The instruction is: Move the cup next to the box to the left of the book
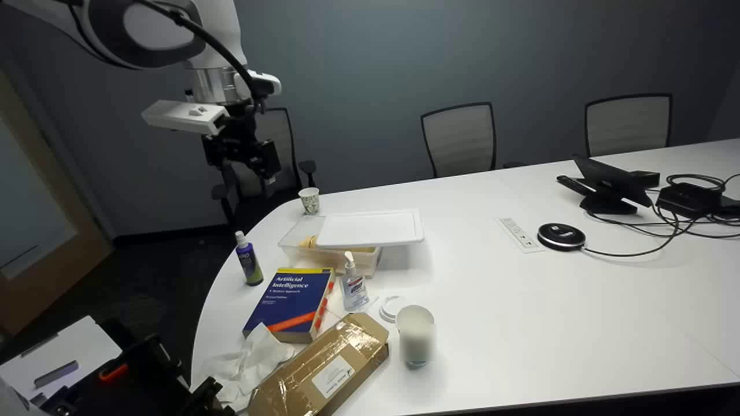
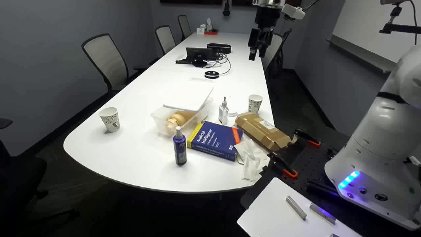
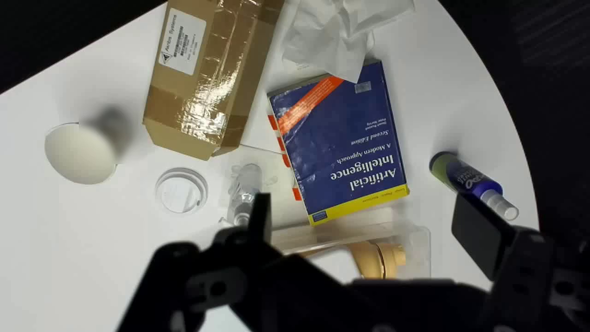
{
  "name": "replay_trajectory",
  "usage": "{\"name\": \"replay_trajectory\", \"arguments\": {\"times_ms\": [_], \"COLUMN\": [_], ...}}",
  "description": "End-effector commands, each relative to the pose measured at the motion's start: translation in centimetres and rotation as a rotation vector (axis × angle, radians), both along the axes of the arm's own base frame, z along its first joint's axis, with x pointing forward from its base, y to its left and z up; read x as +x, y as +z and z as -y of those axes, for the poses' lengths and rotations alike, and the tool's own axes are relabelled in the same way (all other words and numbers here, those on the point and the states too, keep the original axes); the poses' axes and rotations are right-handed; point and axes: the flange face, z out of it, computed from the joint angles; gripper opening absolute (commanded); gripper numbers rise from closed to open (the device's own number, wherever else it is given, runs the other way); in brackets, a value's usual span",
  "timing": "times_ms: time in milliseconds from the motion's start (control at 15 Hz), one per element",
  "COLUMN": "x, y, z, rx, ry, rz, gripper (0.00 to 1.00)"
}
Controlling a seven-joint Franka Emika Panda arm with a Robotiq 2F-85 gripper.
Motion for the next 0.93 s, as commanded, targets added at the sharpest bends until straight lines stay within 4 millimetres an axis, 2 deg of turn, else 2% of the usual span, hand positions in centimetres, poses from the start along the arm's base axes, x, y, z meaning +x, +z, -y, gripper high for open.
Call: {"name": "replay_trajectory", "arguments": {"times_ms": [0,333,400,533,867], "x": [0.0,0.0,1.0,3.2,9.8], "y": [0.0,0.0,-0.1,-0.6,-3.7], "z": [0.0,0.0,0.6,2.7,11.1], "rx": [0.000,0.000,0.015,0.039,0.065], "ry": [0.000,0.000,-0.032,-0.111,-0.338], "rz": [-0.001,-0.001,-0.009,-0.039,-0.079], "gripper": [1.00,1.00,1.00,1.00,1.00]}}
